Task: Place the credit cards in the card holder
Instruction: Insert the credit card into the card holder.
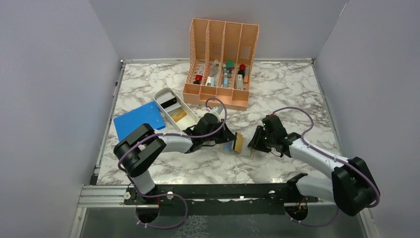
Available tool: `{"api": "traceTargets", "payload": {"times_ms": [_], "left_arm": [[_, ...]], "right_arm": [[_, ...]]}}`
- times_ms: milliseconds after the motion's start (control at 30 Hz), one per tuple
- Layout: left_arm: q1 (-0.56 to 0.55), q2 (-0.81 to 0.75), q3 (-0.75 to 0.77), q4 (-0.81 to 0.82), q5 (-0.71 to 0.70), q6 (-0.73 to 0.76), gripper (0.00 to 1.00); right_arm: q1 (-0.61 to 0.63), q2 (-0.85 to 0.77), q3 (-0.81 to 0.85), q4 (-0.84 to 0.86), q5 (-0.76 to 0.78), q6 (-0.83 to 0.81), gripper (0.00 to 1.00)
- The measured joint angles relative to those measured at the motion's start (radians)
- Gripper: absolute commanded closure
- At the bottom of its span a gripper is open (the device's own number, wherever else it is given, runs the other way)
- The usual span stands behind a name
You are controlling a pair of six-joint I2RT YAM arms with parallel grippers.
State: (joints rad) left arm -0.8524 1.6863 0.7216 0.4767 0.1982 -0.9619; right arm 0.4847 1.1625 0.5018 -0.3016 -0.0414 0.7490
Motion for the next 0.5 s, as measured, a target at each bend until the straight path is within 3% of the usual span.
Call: {"api": "traceTargets", "payload": {"times_ms": [500], "left_arm": [[-0.006, 0.037, -0.034, 0.026, -0.003, -0.007, 1.0]], "right_arm": [[0.0, 0.006, -0.011, 0.026, 0.003, -0.006, 0.62]]}}
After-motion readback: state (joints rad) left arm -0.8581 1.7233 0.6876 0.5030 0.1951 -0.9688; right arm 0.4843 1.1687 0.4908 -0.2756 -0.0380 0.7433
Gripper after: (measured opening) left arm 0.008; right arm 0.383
